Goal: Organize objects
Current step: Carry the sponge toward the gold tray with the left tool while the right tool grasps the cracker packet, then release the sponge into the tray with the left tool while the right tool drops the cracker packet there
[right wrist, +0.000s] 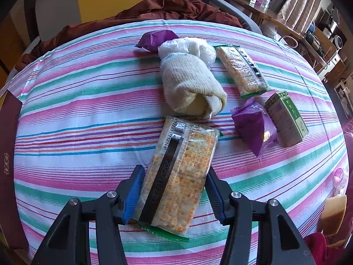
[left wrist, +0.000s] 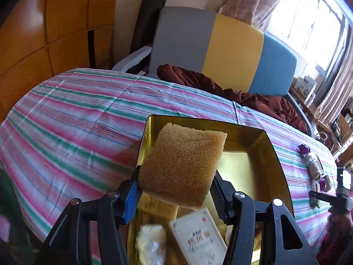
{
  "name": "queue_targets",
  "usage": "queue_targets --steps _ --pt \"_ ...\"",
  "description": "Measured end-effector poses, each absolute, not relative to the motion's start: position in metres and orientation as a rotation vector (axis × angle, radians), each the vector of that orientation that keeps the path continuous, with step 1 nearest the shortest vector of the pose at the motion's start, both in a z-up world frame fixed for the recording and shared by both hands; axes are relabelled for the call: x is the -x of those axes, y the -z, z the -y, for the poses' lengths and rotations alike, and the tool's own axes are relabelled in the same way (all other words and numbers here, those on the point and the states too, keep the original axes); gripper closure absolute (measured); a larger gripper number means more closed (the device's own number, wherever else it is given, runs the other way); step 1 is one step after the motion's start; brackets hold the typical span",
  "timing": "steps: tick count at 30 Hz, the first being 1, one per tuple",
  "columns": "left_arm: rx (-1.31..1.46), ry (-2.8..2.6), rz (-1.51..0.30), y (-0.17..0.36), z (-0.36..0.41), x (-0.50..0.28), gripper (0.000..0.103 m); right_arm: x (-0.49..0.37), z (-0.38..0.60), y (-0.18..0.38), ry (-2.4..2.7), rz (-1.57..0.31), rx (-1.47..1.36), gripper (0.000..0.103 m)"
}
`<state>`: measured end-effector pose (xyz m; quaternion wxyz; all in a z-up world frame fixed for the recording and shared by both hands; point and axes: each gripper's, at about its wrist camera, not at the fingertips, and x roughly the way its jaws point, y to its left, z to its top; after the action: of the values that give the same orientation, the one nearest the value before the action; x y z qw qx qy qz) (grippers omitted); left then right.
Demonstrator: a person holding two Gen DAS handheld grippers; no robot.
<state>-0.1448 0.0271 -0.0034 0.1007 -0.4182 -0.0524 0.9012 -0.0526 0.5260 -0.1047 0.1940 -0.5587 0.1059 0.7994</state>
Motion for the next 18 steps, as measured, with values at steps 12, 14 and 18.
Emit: queue_targets --steps 12,14,18 --pt "1.4 -2.642 0.075 0.043 -0.044 0.219 0.035 0.064 -0.517 0.102 -2.252 -0.276 1.562 0.048" --pt "1.399 -2.635 0.109 0.045 -0.04 0.216 0.029 0.067 -0.517 0.103 -2.257 -0.265 1.561 0.049" --pt "1.363 -2.664 0.135 0.04 -0.032 0.198 0.029 0.07 -0.512 0.102 -2.266 -0.231 1.558 0.052"
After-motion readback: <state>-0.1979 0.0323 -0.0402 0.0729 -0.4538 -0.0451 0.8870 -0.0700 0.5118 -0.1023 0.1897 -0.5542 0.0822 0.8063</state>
